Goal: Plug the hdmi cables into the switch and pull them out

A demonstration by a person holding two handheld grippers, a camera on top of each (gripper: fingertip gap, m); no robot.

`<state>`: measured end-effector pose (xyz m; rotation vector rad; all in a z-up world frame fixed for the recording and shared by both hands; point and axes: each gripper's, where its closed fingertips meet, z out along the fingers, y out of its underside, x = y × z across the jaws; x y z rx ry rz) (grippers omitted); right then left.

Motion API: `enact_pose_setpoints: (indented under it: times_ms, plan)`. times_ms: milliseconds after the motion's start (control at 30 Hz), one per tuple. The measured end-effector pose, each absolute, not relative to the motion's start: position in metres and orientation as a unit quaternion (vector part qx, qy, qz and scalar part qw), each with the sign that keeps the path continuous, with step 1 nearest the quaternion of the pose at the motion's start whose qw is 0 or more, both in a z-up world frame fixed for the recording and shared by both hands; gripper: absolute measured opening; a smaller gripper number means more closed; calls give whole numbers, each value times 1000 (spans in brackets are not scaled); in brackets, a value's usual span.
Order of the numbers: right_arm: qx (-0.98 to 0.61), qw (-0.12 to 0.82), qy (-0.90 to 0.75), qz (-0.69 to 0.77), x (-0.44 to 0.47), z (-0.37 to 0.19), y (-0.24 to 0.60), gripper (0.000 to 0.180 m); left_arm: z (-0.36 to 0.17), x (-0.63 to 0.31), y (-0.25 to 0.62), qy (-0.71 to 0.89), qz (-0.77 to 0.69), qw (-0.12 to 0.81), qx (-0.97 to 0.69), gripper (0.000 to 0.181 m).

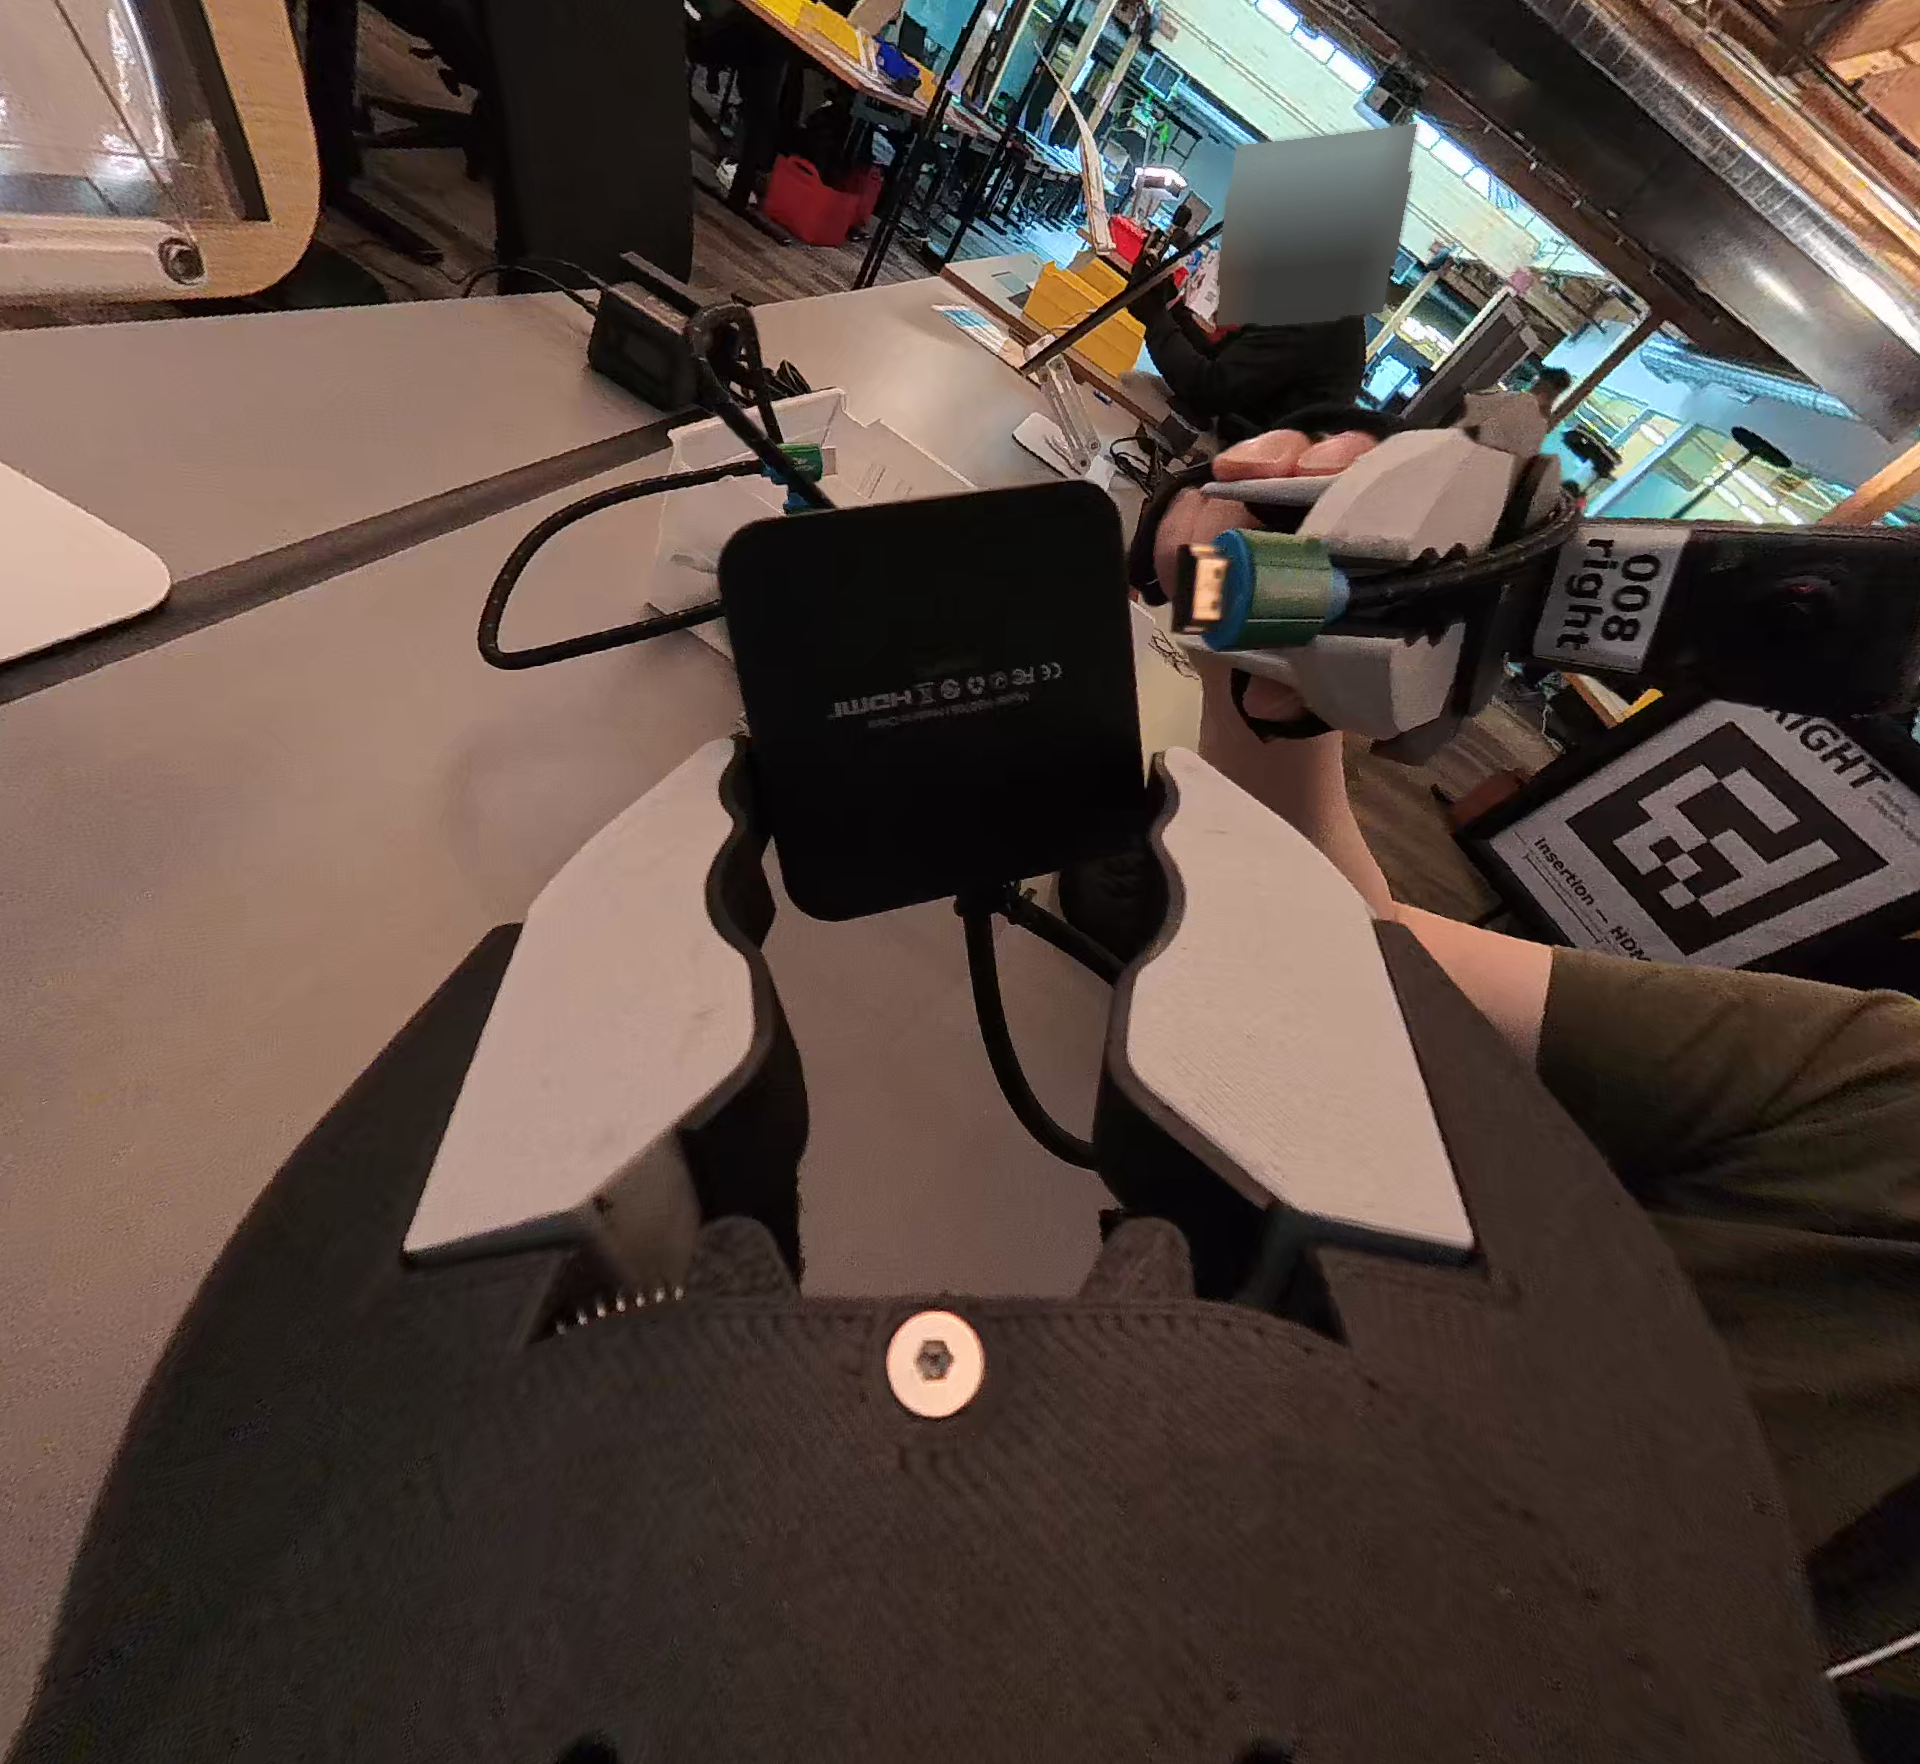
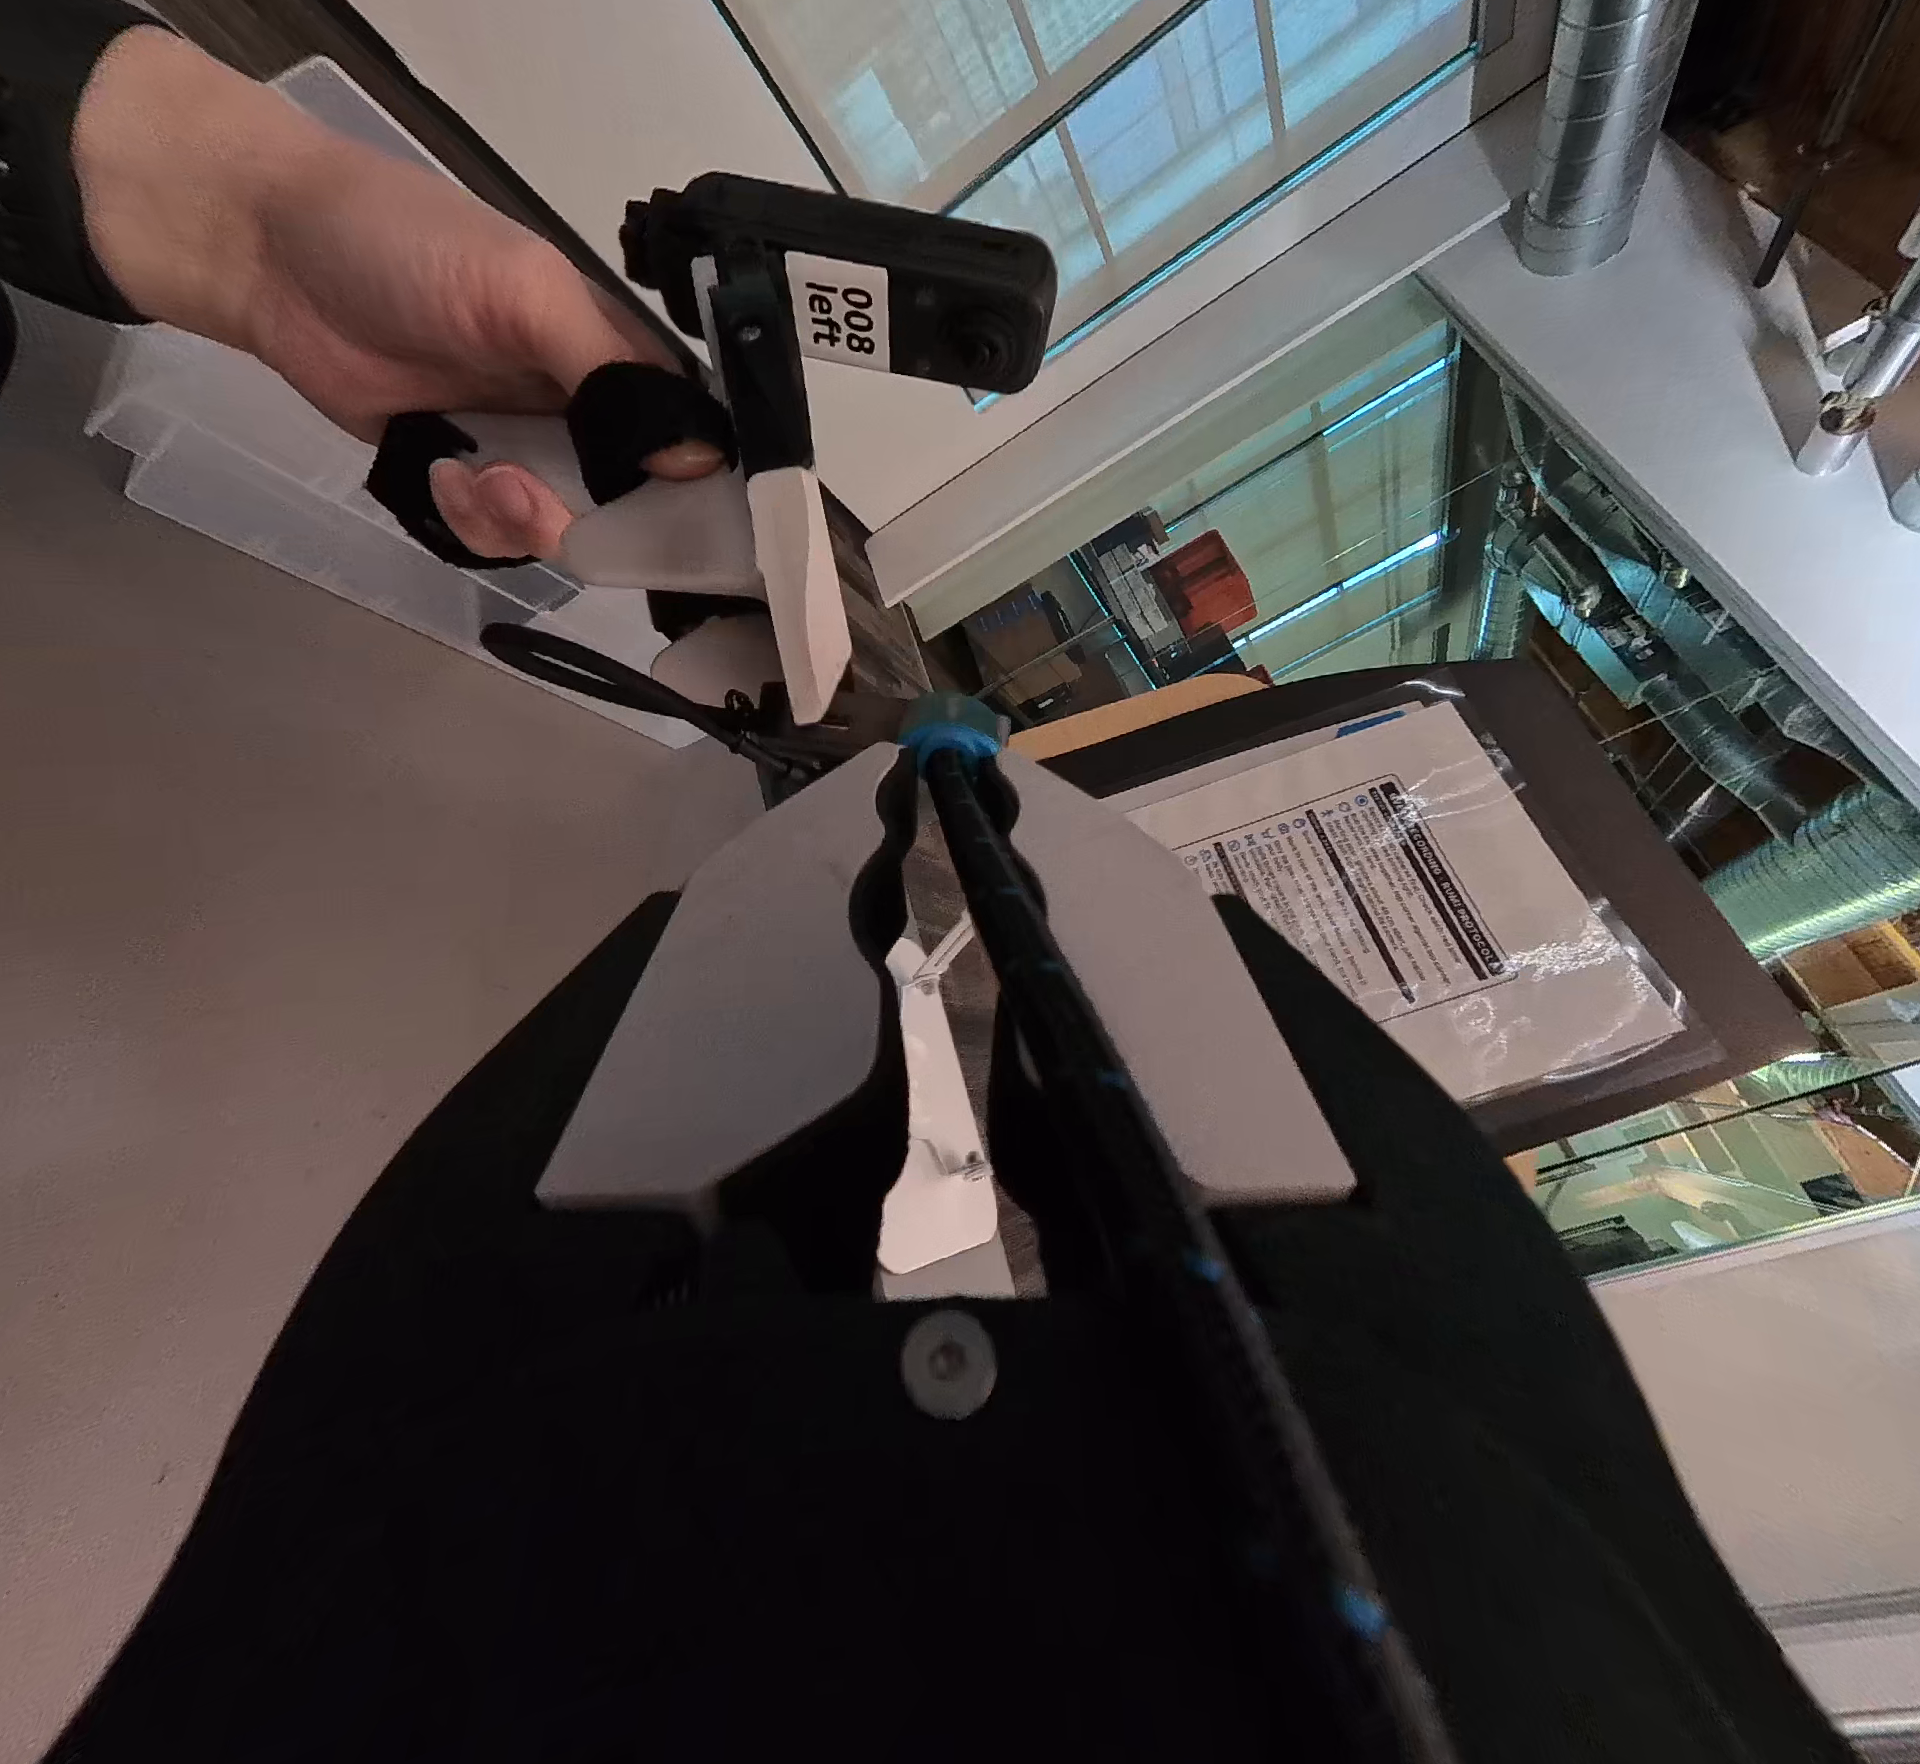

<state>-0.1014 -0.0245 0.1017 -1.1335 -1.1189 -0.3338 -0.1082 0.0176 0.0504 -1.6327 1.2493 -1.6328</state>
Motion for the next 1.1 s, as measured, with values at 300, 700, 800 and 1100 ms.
enact_pose_setpoints:
  times_ms: [300,700,800,1100]
  plan:
    - [-513,682,-500,-146,-99,99,-22,12,55,-107,14,468,-593,274,-595,68]
    - [-533,675,-493,-131,-99,96,-19,12,57,-109,23,512,-486,389,-592,68]
    - [-533,675,-492,-131,-100,95,-18,12,58,-111,26,522,-444,419,-596,69]
    - [-514,689,-490,-142,-101,97,-19,12,63,-113,25,513,-430,440,-598,69]
